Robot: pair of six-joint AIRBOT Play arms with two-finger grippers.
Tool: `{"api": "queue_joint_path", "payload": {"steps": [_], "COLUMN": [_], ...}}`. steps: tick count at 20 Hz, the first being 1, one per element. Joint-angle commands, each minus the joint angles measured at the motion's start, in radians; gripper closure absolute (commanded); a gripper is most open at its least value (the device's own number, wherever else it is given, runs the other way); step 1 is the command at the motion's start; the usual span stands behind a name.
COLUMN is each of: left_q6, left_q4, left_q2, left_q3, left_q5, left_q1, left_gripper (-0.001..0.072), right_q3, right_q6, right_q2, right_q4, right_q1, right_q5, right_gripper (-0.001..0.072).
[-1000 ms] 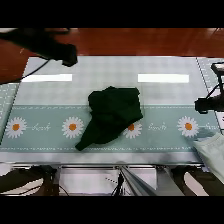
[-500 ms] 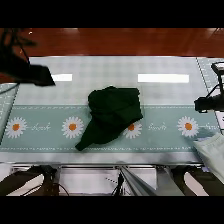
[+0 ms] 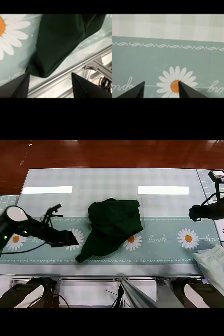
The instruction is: Fold the shirts.
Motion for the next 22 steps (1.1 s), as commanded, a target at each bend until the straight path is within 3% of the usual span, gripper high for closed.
{"api": "queue_joint_path", "payload": {"steps": [1,5,7,12,13,14,15,19,22], "left_q6": [0.044,0.053,0.096,0.108,0.093,0.092,0.092,0.107,0.111], "left_q4": [-0.081,-0.106,-0.189,-0.313,-0.313,-0.316,-0.317,-0.316,-0.312], "left_q2": [-0.033,-0.134,-0.189,-0.312,-0.338,-0.362,-0.373,-0.360,-0.330], "left_q3": [-0.107,-0.107,-0.107,-0.107,-0.107,-0.107,-0.107,-0.103,-0.103], "left_q5": [0.079,0.098,0.117,0.272,0.292,0.297,0.294,0.287,0.286], "left_q1": [0.002,-0.006,-0.025,-0.160,-0.174,-0.176,-0.175,-0.174,-0.174], "left_gripper": [0.0088,0.0087,0.0087,0.0114,0.0268,0.0579,0.0671,0.0672,0.0672], "right_q3": [0.000,0.000,0.000,0.000,0.000,0.000,0.000,0.000,0.000], "right_q6": [-0.007,-0.007,-0.007,-0.003,-0.003,-0.003,-0.003,0.041,0.015], "right_q2": [-0.004,-0.004,-0.004,-0.004,-0.004,-0.004,-0.004,-0.031,-0.161], "right_q4": [0.029,0.031,0.032,0.060,0.074,0.084,0.087,0.148,0.398], "right_q1": [0.000,0.000,0.000,0.000,0.000,0.000,0.000,0.000,0.000], "right_q5": [-0.013,-0.014,-0.014,-0.014,-0.014,-0.014,-0.014,-0.095,-0.162], "right_gripper": [0.0207,0.0208,0.0208,0.0208,0.0208,0.0207,0.0208,0.0208,0.0190]}}
